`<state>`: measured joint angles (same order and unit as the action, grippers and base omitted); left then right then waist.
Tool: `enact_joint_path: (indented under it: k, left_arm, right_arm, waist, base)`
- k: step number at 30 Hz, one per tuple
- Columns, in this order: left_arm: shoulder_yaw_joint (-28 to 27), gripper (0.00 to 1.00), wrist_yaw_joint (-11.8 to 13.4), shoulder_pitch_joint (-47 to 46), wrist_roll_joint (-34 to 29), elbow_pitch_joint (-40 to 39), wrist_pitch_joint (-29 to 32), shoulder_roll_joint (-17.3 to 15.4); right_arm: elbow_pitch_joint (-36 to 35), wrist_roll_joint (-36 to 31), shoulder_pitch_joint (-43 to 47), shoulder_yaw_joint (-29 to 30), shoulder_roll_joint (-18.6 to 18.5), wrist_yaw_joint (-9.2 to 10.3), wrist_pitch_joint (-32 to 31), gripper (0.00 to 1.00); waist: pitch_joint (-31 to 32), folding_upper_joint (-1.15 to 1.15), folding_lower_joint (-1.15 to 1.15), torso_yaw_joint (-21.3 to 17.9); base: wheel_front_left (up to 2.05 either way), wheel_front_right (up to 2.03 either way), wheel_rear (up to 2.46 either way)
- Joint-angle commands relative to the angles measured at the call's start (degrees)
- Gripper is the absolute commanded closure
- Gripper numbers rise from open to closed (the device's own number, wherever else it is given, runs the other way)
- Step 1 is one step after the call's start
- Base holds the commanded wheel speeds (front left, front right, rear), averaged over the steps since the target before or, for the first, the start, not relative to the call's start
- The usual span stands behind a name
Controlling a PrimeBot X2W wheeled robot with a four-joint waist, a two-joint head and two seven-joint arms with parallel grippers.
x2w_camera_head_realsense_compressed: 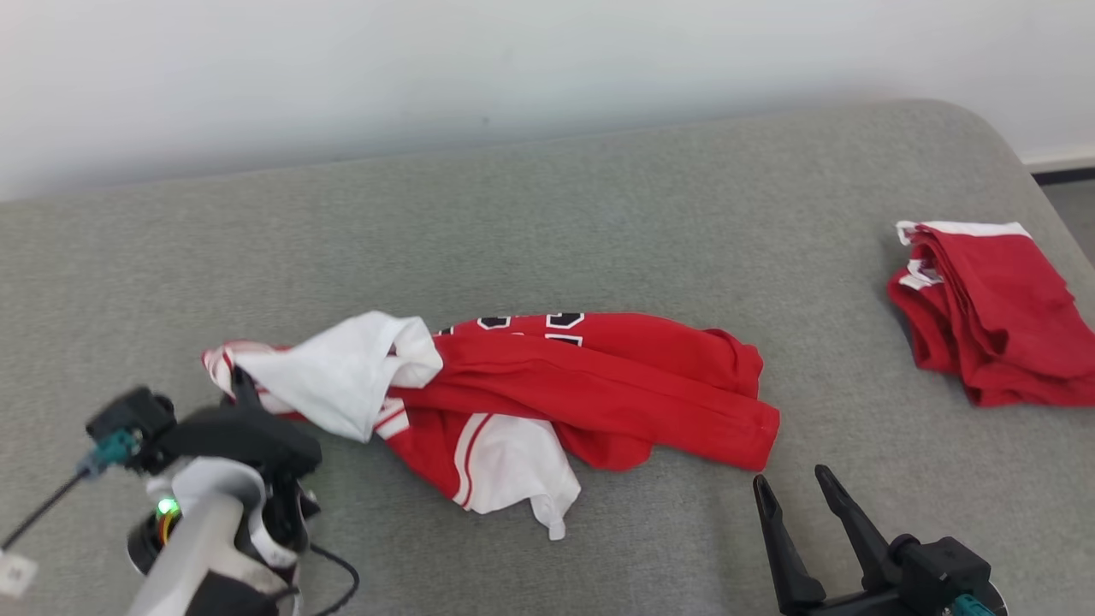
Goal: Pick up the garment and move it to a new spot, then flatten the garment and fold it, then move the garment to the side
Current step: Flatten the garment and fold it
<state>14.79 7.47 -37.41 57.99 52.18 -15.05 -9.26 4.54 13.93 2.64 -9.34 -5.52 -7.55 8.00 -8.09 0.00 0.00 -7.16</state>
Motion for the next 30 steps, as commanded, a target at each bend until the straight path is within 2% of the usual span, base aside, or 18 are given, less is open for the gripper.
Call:
enact_joint_path:
  k: [1, 2, 3, 8, 13, 19, 22, 30]
  left_arm:
    - [-1.25, 1.0, -0.7, 1.72, -0.63, 0.09, -0.17, 0.77]
    - [-2.25, 0.53, -1.26, 2.49, -0.83, -0.04, -0.17, 0.97]
    - [-2.95, 0.0, -1.51, 3.32, -1.4, 0.19, -0.17, 1.19]
    - [-4.85, 0.0, -2.45, 6.04, -3.95, 0.25, -0.17, 1.78]
    - [-5.88, 0.0, -3.0, 9.71, -9.34, -3.21, -0.17, 0.7]
    - [0.28, 0.0, -3.92, 12.44, -17.45, -8.99, 0.05, 0.67]
    - [4.41, 0.0, -3.98, 13.37, -20.45, -11.16, 2.33, 0.72]
    - [10.85, 0.0, -3.32, 14.03, -24.34, -14.42, 8.54, 1.48]
  right_arm:
    - [-0.22, -0.11, 0.89, -0.03, -0.45, 0.14, -0.29, 0.0]
    - [-0.32, -0.1, 0.94, -0.1, -0.49, 0.14, -0.34, 0.0]
    - [-0.42, -0.05, 0.99, -0.23, -0.56, 0.14, -0.56, 0.0]
    - [-0.59, 0.13, 1.45, -0.31, -0.53, 0.14, -0.88, 0.0]
    - [-0.57, 0.45, 2.4, 0.09, -0.23, 0.14, -0.97, 0.0]
    - [-0.27, 0.7, 3.35, 0.59, 0.35, 0.14, -0.52, 0.0]
    - [0.01, 0.9, 3.26, 0.59, 0.66, 0.14, -0.39, 0.0]
    - [0.64, 1.23, 2.24, 0.1, 1.15, 0.14, 0.2, 0.0]
  waist:
    - [1.24, 0.0, 0.0, 1.62]
    - [1.61, 0.0, 0.0, 2.12]
    - [1.96, 0.0, 0.0, 2.52]
    - [3.44, 0.0, 0.0, 4.06]
    - [4.83, 0.0, 0.0, 5.82]
    - [5.55, 0.0, 0.0, 7.7]
    - [5.76, 0.0, 0.0, 8.07]
    - [5.42, 0.0, 0.0, 6.47]
  base:
    - [0.0, 0.0, 0.0]
    - [0.0, 0.0, 0.0]
    - [0.0, 0.0, 0.0]
    - [0.0, 0.0, 0.0]
    - [0.0, 0.0, 0.0]
    - [0.0, 0.0, 0.0]
    - [0.0, 0.0, 0.0]
    - [0.0, 0.0, 0.0]
